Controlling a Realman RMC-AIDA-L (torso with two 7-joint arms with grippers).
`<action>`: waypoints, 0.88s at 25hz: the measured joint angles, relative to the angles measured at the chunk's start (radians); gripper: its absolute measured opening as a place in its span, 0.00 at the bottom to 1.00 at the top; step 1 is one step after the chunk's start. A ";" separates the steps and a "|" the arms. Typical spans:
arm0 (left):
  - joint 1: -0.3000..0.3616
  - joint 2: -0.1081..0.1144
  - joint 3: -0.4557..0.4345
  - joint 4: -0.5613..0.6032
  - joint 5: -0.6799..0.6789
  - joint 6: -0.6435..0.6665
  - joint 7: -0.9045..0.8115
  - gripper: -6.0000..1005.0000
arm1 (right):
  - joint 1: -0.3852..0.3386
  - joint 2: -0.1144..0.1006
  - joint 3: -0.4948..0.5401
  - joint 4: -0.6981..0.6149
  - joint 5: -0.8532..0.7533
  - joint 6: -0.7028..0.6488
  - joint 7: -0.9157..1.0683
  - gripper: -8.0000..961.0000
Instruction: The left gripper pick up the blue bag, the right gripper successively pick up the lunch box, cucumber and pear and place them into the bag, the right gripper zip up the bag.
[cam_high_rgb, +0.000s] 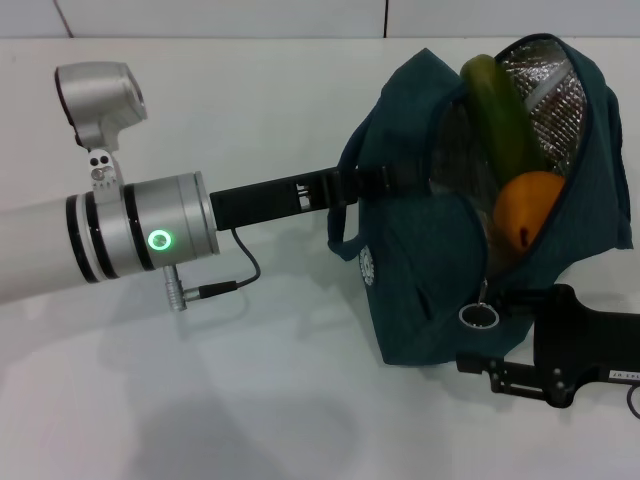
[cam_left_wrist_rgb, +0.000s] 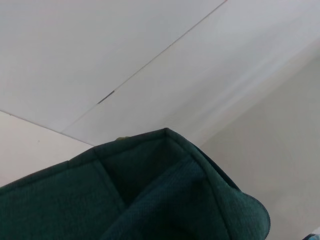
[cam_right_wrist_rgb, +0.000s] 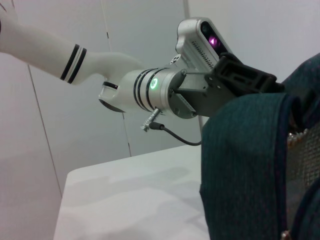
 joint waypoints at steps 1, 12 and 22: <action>0.000 0.000 0.000 0.000 0.000 0.000 0.000 0.06 | 0.000 0.000 0.001 0.000 0.000 0.000 0.000 0.58; 0.013 0.000 -0.002 0.001 -0.001 0.013 0.000 0.07 | -0.005 -0.002 0.024 0.001 0.015 -0.006 0.001 0.29; 0.014 0.000 -0.002 0.001 -0.001 0.015 0.000 0.07 | -0.013 -0.002 0.029 0.000 0.015 -0.007 0.005 0.15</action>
